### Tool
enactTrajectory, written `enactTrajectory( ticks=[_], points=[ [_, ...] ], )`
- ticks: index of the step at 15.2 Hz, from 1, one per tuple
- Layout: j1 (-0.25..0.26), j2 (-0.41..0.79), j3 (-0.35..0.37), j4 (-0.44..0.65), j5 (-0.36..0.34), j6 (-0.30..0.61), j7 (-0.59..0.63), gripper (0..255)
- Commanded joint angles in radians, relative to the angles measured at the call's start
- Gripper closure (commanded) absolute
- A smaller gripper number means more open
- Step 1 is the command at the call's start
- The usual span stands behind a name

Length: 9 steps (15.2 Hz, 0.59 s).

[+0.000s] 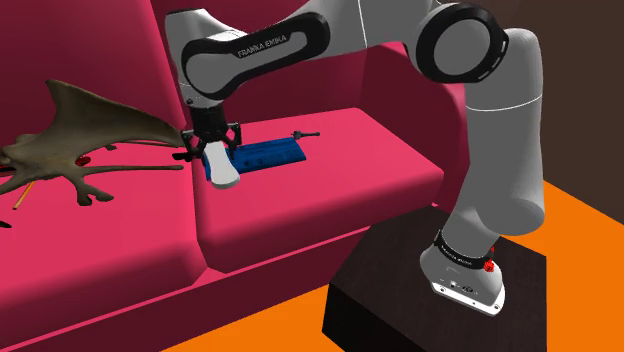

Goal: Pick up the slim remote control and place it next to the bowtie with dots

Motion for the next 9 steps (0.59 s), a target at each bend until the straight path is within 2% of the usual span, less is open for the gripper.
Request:
enactTrajectory(
  ticks=[1,9],
  points=[
    [0.0,0.007,-0.001,-0.016,-0.002,0.024,0.002,255],
    [0.001,0.038,-0.005,-0.079,-0.011,0.117,0.007,255]
  ],
)
